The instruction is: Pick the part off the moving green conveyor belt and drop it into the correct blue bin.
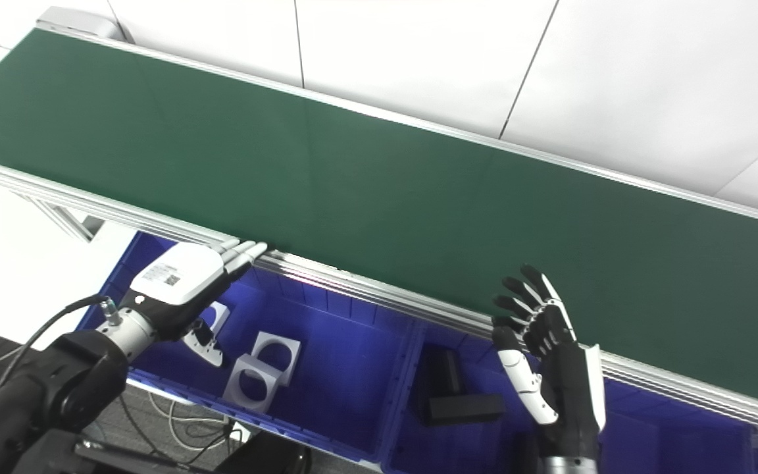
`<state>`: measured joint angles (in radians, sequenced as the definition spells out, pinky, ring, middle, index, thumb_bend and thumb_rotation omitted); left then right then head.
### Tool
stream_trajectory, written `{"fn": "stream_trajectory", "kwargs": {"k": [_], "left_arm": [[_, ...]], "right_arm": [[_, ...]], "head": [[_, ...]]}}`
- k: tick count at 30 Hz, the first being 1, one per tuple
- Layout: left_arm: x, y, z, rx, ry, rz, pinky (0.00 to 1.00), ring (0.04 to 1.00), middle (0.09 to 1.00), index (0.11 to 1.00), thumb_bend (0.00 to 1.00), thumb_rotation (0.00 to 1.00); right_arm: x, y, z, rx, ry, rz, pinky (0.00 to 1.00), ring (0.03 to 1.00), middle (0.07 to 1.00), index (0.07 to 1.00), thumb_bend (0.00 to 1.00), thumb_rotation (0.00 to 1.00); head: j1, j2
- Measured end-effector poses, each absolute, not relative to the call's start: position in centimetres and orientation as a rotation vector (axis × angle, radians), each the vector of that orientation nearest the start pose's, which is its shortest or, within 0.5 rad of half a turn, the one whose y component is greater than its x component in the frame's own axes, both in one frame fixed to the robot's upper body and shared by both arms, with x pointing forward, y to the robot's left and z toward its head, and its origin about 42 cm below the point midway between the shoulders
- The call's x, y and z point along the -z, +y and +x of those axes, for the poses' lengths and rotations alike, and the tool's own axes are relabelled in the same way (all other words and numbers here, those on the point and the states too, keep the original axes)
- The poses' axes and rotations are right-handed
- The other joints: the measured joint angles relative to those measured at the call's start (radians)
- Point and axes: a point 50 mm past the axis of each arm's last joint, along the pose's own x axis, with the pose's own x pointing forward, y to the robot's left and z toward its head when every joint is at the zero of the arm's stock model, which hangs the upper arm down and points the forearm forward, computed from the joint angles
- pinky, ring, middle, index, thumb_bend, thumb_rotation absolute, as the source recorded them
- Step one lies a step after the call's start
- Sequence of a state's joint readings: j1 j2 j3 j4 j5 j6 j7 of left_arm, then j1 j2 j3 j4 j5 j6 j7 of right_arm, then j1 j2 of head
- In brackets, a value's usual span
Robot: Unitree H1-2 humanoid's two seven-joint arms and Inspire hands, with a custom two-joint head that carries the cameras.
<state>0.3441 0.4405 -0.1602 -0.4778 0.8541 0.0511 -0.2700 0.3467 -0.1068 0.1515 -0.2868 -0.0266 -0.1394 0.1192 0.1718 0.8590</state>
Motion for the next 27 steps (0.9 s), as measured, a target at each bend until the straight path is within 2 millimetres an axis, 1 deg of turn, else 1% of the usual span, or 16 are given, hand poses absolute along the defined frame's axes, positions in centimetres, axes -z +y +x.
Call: {"fn": "stream_trajectory", "kwargs": {"k": [1,2,3,4,5,6,8,9,10,12,14,16,18,20,26,27], "left_arm": [[-15.1,27.6,16.4,0.388,-0.014,1.169,0.84,0.912,0.948,0.948,0.62,0.02],[-15.8,27.3,16.4,0.390,-0.044,1.110,0.83,0.902,0.942,0.942,0.62,0.07],[-16.4,27.0,16.3,0.394,-0.070,1.052,0.82,0.895,0.938,0.939,0.62,0.09],[-16.9,26.6,16.3,0.399,-0.091,1.000,0.80,0.887,0.930,0.932,0.64,0.17],[-17.3,26.2,16.3,0.406,-0.107,0.951,0.79,0.882,0.926,0.929,0.65,0.21],[-17.5,25.9,16.3,0.417,-0.118,0.909,0.79,0.885,0.924,0.923,0.70,0.30],[-17.9,25.5,16.2,0.454,-0.127,0.833,0.79,0.887,0.923,0.919,0.78,0.40],[-18.0,25.2,16.3,0.472,-0.131,0.796,0.78,0.890,0.925,0.920,0.82,0.44],[-17.9,24.7,16.4,0.491,-0.130,0.761,0.78,0.891,0.925,0.920,0.82,0.45],[-17.7,23.7,16.6,0.516,-0.137,0.707,0.79,0.896,0.929,0.921,0.86,0.49],[-17.0,22.9,16.7,0.539,-0.130,0.644,0.80,0.908,0.936,0.925,0.88,0.52],[-16.1,22.5,16.8,0.555,-0.113,0.596,0.83,0.931,0.946,0.928,0.91,0.53],[-15.3,22.3,16.9,0.574,-0.098,0.531,0.86,0.939,0.947,0.927,0.94,0.52],[-14.7,21.8,16.9,0.589,-0.098,0.467,0.88,0.941,0.946,0.925,0.97,0.52],[-12.0,20.1,17.1,0.609,-0.082,0.188,0.92,0.932,0.928,0.924,1.00,0.56],[-11.3,20.0,17.3,0.605,-0.071,0.150,0.92,0.929,0.925,0.923,1.00,0.56]], "right_arm": [[-10.5,-20.9,16.8,-0.215,-0.072,-0.092,0.64,0.751,0.820,0.889,0.56,0.61],[-10.4,-20.8,16.8,-0.216,-0.070,-0.091,0.64,0.750,0.819,0.888,0.57,0.60],[-10.4,-20.7,16.7,-0.217,-0.069,-0.090,0.64,0.749,0.818,0.888,0.57,0.60],[-10.3,-20.6,16.7,-0.218,-0.067,-0.091,0.64,0.748,0.817,0.887,0.58,0.61],[-10.2,-20.5,16.6,-0.219,-0.063,-0.091,0.63,0.747,0.816,0.886,0.58,0.61],[-10.1,-20.4,16.5,-0.220,-0.059,-0.091,0.63,0.746,0.813,0.884,0.59,0.62],[-9.9,-20.1,16.4,-0.218,-0.050,-0.098,0.63,0.745,0.810,0.880,0.60,0.62],[-9.7,-19.9,16.3,-0.218,-0.046,-0.099,0.63,0.746,0.810,0.878,0.61,0.62],[-9.5,-19.8,16.3,-0.218,-0.043,-0.102,0.63,0.746,0.810,0.878,0.61,0.62],[-9.3,-19.5,16.2,-0.218,-0.041,-0.104,0.63,0.752,0.812,0.879,0.61,0.61],[-9.2,-19.3,16.2,-0.221,-0.045,-0.110,0.64,0.759,0.815,0.882,0.60,0.61],[-9.0,-19.1,16.1,-0.223,-0.041,-0.116,0.65,0.766,0.824,0.885,0.61,0.61],[-8.6,-18.9,16.1,-0.228,-0.029,-0.116,0.65,0.770,0.831,0.887,0.61,0.60],[-8.3,-18.7,15.9,-0.234,-0.017,-0.121,0.65,0.772,0.834,0.888,0.63,0.61],[-7.7,-16.9,16.0,-0.256,-0.014,-0.114,0.68,0.790,0.844,0.888,0.67,0.62],[-7.6,-16.7,16.0,-0.256,-0.014,-0.110,0.68,0.791,0.845,0.888,0.67,0.62]], "head": [[-0.012,-0.005],[-0.049,-0.017],[-0.049,-0.017],[-0.072,-0.023],[-0.093,-0.029],[-0.113,-0.032],[-0.170,-0.052],[-0.173,-0.054],[-0.173,-0.054],[-0.207,-0.072],[-0.207,-0.072],[-0.279,-0.095],[-0.279,-0.095],[-0.368,-0.113],[-0.469,-0.126],[-0.469,-0.126]]}}
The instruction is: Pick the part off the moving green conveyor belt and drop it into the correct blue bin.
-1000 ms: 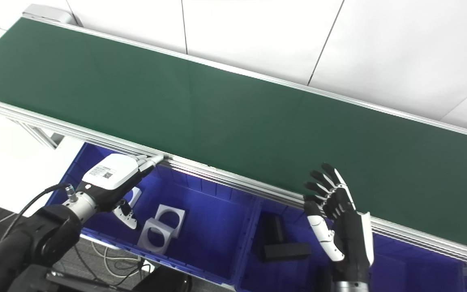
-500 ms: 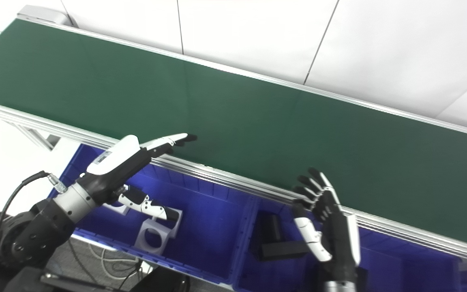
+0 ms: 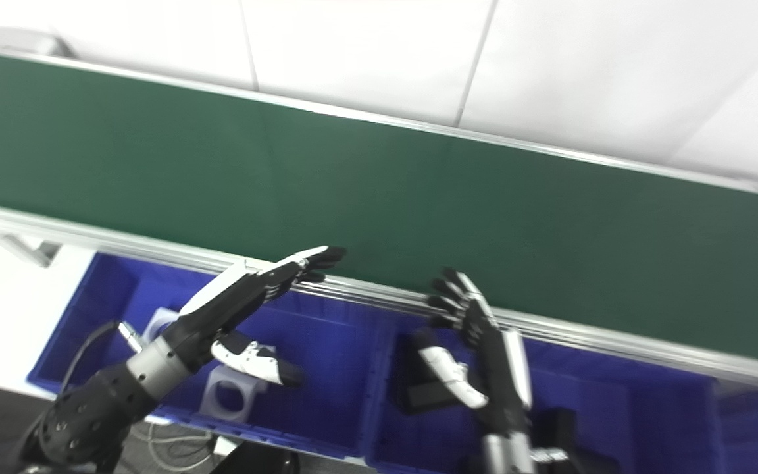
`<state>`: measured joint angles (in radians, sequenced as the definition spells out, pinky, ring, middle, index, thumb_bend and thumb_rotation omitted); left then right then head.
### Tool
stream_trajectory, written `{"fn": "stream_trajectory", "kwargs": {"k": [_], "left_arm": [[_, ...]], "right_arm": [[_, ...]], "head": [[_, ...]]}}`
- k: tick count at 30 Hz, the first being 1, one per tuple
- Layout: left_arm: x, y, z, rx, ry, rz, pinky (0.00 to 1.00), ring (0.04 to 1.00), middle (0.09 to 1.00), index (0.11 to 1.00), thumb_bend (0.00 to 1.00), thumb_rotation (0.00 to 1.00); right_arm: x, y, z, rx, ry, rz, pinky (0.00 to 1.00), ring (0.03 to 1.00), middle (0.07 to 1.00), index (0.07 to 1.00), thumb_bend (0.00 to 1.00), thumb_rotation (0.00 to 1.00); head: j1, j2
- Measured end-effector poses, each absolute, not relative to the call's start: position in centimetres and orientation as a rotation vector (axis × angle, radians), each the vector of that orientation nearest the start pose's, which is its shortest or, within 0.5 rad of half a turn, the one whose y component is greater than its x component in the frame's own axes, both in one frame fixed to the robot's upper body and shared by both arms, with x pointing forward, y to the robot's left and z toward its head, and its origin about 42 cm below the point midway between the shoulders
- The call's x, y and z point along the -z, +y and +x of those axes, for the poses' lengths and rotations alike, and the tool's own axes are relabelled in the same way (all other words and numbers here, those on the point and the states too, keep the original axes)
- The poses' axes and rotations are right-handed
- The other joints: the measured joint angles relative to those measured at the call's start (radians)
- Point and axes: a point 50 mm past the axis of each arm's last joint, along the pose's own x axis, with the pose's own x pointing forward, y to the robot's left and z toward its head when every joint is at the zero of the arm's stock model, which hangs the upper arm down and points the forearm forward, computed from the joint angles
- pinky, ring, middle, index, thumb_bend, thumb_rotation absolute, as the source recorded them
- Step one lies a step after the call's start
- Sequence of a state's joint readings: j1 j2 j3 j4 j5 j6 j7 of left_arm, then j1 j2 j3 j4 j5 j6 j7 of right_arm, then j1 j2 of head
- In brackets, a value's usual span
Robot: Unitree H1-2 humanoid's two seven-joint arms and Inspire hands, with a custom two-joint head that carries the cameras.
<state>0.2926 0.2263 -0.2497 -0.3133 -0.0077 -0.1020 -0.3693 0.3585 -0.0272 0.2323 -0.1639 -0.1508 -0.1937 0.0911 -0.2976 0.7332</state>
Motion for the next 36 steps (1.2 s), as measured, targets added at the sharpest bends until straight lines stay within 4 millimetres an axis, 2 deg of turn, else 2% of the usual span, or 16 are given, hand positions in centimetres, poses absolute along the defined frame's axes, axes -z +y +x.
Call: {"fn": "stream_trajectory", "kwargs": {"k": [6,8,12,16,24,36], "left_arm": [[-8.5,20.0,19.2,0.574,-0.049,0.038,0.89,0.887,0.881,0.899,0.90,0.75],[-7.8,20.2,20.1,0.565,-0.032,0.014,0.88,0.881,0.875,0.892,0.87,0.77],[-6.5,20.4,21.2,0.556,0.004,-0.054,0.88,0.868,0.852,0.866,0.96,0.59],[-5.3,20.1,21.3,0.553,0.042,-0.106,0.87,0.858,0.841,0.851,0.98,0.52],[-5.2,20.4,21.3,0.553,0.039,-0.119,0.84,0.840,0.828,0.848,0.98,0.54],[-4.8,19.9,20.7,0.545,0.047,-0.138,0.87,0.860,0.841,0.852,0.95,0.51]], "right_arm": [[-7.2,-15.9,16.2,-0.236,-0.020,-0.113,0.70,0.800,0.850,0.888,0.68,0.61],[-7.1,-15.7,16.4,-0.235,-0.020,-0.111,0.70,0.801,0.851,0.886,0.68,0.61],[-7.0,-15.3,16.5,-0.230,-0.017,-0.106,0.71,0.803,0.852,0.888,0.67,0.61],[-6.8,-15.3,16.6,-0.223,-0.014,-0.103,0.71,0.806,0.851,0.888,0.67,0.62],[-6.8,-15.4,16.6,-0.210,-0.016,-0.104,0.70,0.797,0.846,0.886,0.65,0.61],[-6.5,-16.0,15.8,-0.179,-0.006,-0.107,0.66,0.773,0.825,0.873,0.67,0.65]], "head": [[-0.078,0.006],[-0.097,0.012],[-0.113,0.014],[-0.109,0.014],[-0.098,0.014],[-0.086,0.005]]}}
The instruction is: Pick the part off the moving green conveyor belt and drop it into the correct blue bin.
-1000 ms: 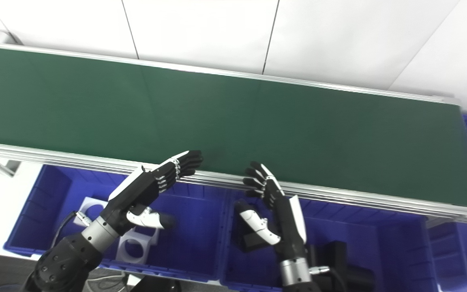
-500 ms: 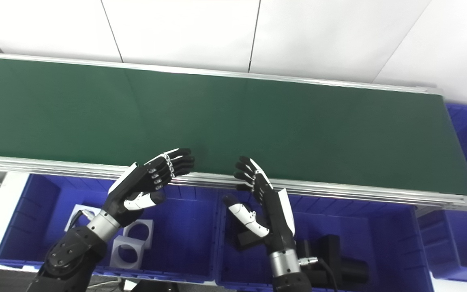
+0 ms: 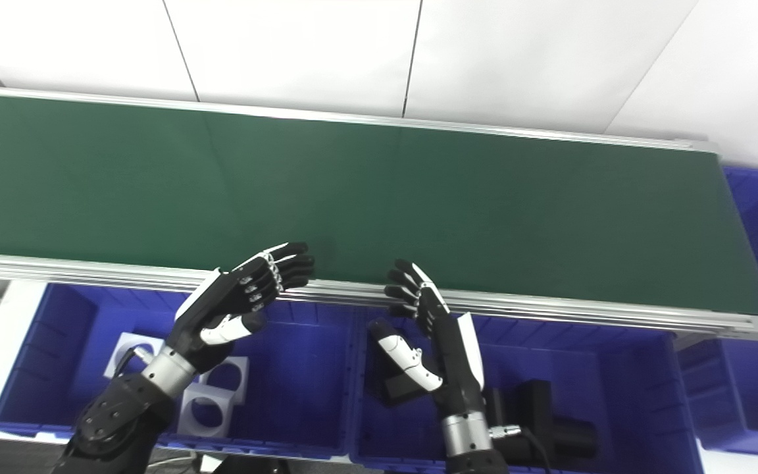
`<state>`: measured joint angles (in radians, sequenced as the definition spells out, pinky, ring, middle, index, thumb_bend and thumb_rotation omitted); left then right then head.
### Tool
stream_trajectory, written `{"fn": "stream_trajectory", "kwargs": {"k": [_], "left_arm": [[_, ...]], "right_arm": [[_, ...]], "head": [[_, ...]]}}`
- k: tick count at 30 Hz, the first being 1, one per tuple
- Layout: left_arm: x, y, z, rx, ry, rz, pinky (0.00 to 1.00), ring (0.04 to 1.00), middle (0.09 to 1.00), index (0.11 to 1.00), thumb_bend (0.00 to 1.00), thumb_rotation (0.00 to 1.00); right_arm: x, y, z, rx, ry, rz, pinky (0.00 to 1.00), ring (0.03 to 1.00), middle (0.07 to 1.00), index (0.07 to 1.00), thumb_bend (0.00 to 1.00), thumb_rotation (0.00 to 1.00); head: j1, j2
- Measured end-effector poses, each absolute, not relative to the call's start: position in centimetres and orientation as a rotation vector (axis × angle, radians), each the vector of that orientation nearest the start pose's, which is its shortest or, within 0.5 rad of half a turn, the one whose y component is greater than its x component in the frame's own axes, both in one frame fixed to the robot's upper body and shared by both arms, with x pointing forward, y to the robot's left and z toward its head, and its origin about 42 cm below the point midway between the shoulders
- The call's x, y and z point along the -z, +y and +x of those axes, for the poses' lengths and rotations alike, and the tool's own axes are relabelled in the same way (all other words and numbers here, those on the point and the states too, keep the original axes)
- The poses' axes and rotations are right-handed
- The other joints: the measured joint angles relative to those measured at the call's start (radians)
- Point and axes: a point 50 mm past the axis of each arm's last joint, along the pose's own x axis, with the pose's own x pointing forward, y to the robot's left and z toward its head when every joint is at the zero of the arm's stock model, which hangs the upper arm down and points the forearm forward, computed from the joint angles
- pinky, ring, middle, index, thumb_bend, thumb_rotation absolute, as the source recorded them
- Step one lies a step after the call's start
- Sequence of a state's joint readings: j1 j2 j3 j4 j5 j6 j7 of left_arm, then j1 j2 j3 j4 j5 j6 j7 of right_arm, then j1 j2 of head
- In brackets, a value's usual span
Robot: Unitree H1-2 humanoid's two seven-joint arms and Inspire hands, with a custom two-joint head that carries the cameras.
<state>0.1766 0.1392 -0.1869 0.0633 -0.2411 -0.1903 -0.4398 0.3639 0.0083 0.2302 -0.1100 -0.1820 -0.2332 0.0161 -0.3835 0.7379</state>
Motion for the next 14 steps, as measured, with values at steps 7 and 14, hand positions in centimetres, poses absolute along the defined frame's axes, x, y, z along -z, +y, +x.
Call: {"fn": "stream_trajectory", "kwargs": {"k": [7,14], "left_arm": [[-4.4,20.0,20.5,0.544,0.050,-0.137,0.88,0.862,0.846,0.854,0.96,0.49],[-4.4,20.5,20.5,0.527,0.046,-0.142,0.88,0.865,0.848,0.858,0.97,0.49]], "right_arm": [[-6.8,-16.5,15.5,-0.089,-0.055,-0.126,0.65,0.745,0.794,0.844,0.62,0.63],[-6.9,-17.1,14.5,-0.094,-0.050,-0.182,0.66,0.748,0.807,0.857,0.64,0.62]], "head": [[0.015,-0.006],[0.018,-0.006]]}}
